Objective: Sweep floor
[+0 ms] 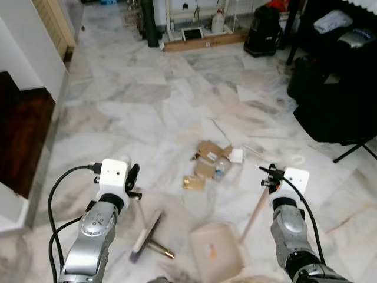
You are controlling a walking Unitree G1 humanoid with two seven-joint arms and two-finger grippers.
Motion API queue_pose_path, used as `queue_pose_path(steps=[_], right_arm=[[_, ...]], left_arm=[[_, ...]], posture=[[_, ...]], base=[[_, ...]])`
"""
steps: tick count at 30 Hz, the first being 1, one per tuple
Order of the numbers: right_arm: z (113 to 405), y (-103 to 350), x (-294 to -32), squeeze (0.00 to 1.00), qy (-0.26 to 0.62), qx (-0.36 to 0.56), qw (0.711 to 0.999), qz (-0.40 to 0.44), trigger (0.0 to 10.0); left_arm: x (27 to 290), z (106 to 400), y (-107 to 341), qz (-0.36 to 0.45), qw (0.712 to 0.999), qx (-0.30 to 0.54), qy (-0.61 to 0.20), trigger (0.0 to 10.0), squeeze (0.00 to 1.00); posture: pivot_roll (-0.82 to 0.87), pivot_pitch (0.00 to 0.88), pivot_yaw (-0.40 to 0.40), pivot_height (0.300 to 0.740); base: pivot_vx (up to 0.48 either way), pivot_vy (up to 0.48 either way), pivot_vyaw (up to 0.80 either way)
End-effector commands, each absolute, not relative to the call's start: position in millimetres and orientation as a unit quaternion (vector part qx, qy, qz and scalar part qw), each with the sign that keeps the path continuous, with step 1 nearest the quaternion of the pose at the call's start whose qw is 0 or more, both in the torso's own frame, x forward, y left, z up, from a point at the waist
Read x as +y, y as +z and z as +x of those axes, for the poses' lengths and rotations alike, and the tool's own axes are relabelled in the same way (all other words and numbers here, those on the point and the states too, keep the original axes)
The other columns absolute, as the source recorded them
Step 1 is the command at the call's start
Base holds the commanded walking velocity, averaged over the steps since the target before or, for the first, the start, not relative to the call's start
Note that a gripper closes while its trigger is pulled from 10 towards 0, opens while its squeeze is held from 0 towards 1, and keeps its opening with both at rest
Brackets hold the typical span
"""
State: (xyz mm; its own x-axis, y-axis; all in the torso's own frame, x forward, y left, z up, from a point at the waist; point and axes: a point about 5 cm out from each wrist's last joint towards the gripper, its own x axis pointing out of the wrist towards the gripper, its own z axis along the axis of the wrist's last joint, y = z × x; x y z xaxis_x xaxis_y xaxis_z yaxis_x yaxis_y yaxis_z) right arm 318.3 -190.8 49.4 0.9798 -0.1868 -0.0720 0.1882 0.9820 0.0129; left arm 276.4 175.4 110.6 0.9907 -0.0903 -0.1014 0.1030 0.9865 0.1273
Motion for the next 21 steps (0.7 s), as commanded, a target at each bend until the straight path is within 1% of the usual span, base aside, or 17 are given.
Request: queue_pose_path(steps=[1,12,17,18,21], right_arm=[[321.2,55.7,-194.2,0.00,-0.100,0.020,0.995,0.015,10.0],[321.3,56.1,-195.4,0.00,-0.099,0.019,0.995,0.013,10.0],[321.8,56.6,-195.9,0.00,-0.096,0.019,0.995,0.014,10.0],[322.1,56.7,-195.2,0.00,-0.093,0.020,0.995,0.015,10.0],[322.4,56.9,-194.6,0.00,-0.091,0.019,0.996,0.014,10.0]], left_arm=[[176.3,279.7,119.7,0.082,0.995,0.033,-0.046,10.0,0.00],[180.5,278.7,117.9,0.086,0.995,0.036,-0.033,10.0,0.00],[188.8,280.0,128.8,0.081,0.997,-0.001,-0.001,10.0,0.00],[192.3,279.8,134.3,0.089,0.996,-0.018,0.015,10.0,0.00],[194.4,279.2,137.7,0.104,0.994,-0.026,0.023,10.0,0.00]], posture=[[0.17,0.089,0.026,0.740],[0.17,0.089,0.021,0.740],[0.16,0.089,0.017,0.740],[0.16,0.088,0.017,0.740],[0.16,0.089,0.017,0.740]], base=[[0.000,0.000,0.00],[0.000,0.000,0.00],[0.000,0.000,0.00],[0.000,0.000,0.00],[0.000,0.000,0.00]])
